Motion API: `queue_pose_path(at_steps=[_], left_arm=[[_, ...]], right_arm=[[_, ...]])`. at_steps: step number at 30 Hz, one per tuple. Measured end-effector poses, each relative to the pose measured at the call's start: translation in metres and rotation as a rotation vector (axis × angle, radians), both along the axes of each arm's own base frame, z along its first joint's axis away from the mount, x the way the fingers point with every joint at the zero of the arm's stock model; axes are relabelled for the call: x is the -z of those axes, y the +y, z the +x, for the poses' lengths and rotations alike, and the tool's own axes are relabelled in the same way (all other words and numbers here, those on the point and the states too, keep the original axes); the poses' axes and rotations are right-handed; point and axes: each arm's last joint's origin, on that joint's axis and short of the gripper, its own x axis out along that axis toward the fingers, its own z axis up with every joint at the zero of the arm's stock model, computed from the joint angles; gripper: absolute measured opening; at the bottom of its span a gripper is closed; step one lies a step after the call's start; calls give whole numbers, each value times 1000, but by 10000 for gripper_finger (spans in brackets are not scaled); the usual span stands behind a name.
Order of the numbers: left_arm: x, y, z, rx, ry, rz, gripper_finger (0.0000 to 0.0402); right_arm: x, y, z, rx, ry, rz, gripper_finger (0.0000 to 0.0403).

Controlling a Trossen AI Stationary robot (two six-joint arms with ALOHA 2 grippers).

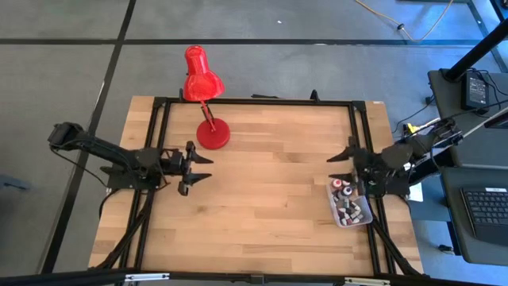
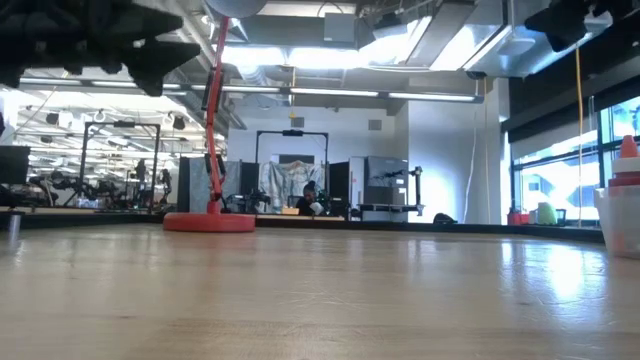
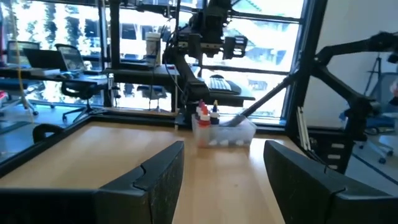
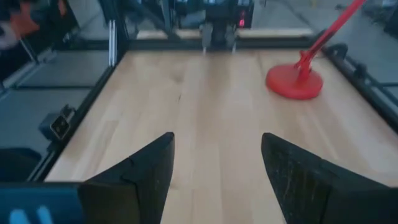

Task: Pick & Place food coloring
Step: Return to Home Position

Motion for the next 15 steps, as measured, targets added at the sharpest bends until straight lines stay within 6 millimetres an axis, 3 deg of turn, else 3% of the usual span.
queue_pose_path(at_steps=[7, 15], left_arm=[[18, 20, -13, -29, -11, -22, 216], [17, 42, -17, -64, -12, -21, 216]], right_arm=[[-1, -19, -25, 12, -125, 31, 242], [16, -26, -39, 17, -168, 52, 242]])
